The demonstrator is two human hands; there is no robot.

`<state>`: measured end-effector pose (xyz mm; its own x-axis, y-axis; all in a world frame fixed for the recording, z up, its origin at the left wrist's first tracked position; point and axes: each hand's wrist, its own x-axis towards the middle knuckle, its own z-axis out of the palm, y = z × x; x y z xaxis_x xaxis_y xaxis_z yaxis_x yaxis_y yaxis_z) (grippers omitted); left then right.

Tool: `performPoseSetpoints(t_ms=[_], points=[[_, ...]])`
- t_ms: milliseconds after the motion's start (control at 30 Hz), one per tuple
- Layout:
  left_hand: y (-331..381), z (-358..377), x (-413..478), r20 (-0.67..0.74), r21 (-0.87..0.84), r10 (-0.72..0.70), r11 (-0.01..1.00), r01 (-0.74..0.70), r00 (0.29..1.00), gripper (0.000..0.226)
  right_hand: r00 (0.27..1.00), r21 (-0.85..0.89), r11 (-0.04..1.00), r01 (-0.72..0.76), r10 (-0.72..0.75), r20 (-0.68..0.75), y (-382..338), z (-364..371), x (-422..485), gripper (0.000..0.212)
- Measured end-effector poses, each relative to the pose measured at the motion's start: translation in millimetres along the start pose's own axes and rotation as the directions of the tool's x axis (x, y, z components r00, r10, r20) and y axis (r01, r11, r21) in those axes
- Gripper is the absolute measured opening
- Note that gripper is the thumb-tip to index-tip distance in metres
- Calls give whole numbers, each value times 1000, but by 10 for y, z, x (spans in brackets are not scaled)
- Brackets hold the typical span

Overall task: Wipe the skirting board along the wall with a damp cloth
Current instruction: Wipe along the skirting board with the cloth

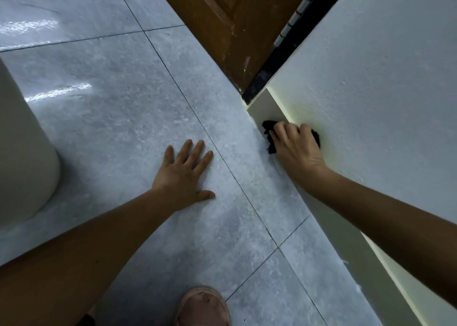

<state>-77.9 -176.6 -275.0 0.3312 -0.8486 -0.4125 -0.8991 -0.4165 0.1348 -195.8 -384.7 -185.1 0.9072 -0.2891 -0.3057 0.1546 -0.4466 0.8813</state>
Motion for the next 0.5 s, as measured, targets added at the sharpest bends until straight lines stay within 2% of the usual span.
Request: performPoseSetpoints(t_ms=[133,233,367,500], points=[[12,3,2,-4,9,1,1000,-1,1000,96,991,52,991,-121,123,-50,159,-135,353,40],[15,-1,-4,3,12,-4,1000,4,1000,97,996,71,993,-91,91,-6,82,-219,515,39],[31,9,5,7,28,-5,1000,5,1000,97,997,108,993,-38,30,73,-132,-136,264,38],[20,34,19,-12,-47,5,999,-5,1000,96,990,195,978,-80,56,126,-217,-3,-199,36]])
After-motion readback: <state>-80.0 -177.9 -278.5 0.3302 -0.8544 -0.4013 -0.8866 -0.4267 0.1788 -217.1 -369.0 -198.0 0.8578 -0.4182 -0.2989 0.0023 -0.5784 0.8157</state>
